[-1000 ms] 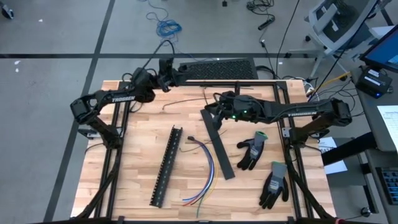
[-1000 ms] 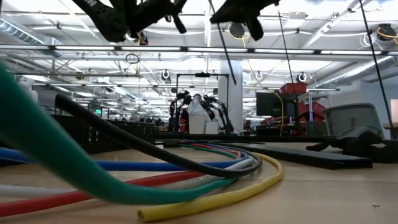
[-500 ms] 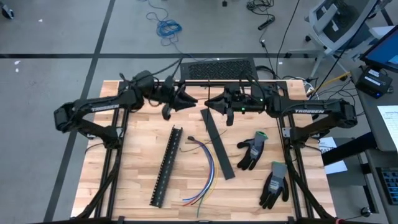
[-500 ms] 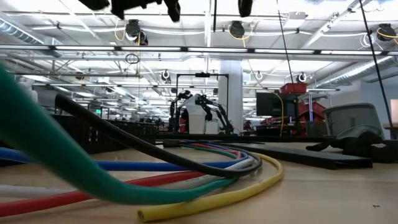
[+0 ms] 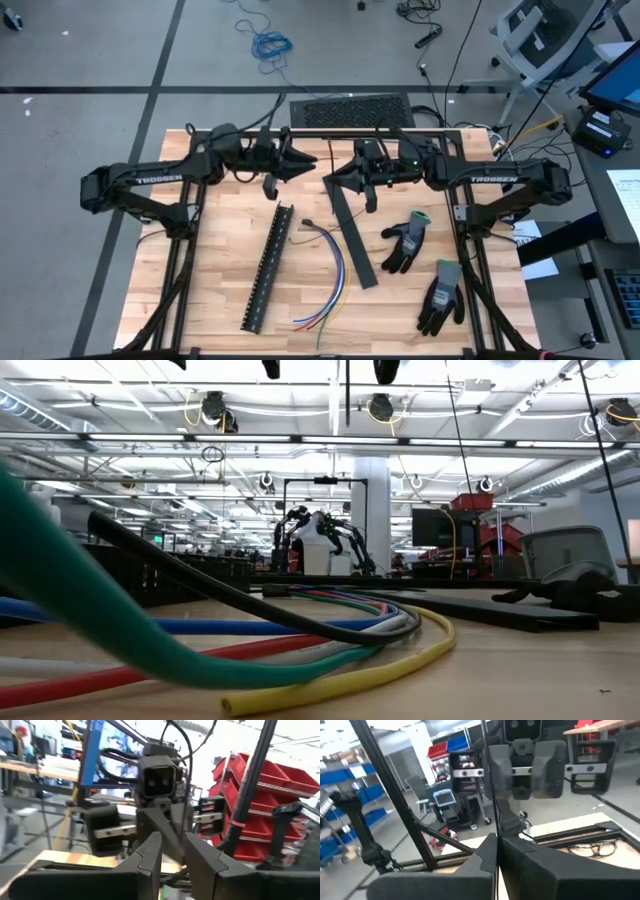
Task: Ziptie cables
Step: Wrap the black zip tie on the cables
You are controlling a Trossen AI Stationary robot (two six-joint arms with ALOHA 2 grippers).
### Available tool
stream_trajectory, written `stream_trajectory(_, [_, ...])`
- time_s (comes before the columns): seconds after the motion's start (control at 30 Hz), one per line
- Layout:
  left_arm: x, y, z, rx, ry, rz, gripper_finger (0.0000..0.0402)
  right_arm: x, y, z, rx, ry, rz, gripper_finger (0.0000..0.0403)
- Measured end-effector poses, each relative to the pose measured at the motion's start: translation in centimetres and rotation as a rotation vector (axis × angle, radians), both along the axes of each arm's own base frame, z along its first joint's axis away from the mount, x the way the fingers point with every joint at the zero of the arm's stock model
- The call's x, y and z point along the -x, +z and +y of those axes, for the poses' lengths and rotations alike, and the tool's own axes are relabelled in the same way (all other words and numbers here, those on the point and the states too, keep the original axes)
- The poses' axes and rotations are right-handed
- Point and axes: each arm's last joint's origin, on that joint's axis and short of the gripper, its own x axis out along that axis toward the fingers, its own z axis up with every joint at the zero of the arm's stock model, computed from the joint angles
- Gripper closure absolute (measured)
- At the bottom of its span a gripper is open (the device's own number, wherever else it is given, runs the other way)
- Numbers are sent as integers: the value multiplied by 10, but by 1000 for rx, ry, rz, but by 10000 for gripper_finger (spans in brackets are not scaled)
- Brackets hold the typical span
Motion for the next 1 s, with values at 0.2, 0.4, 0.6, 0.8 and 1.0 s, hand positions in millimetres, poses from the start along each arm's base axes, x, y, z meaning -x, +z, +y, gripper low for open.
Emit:
stream_trajectory(0.2, [-4,-1,-3,73,-25,-1,290,-9,-8,-7,17,-27,8,403])
stream_trajectory(0.4, [-15,-12,0,110,-10,37,246,-19,-12,-8,1,-20,-40,403])
stream_trajectory(0.6, [-22,-18,3,117,26,46,237,-20,-14,-8,-3,-22,-22,403])
stream_trajectory(0.8, [-25,-19,4,112,44,22,237,-20,-18,-9,-2,-61,18,403])
stream_trajectory(1.0, [-25,-17,4,83,48,5,257,-19,-20,-10,7,-78,41,403])
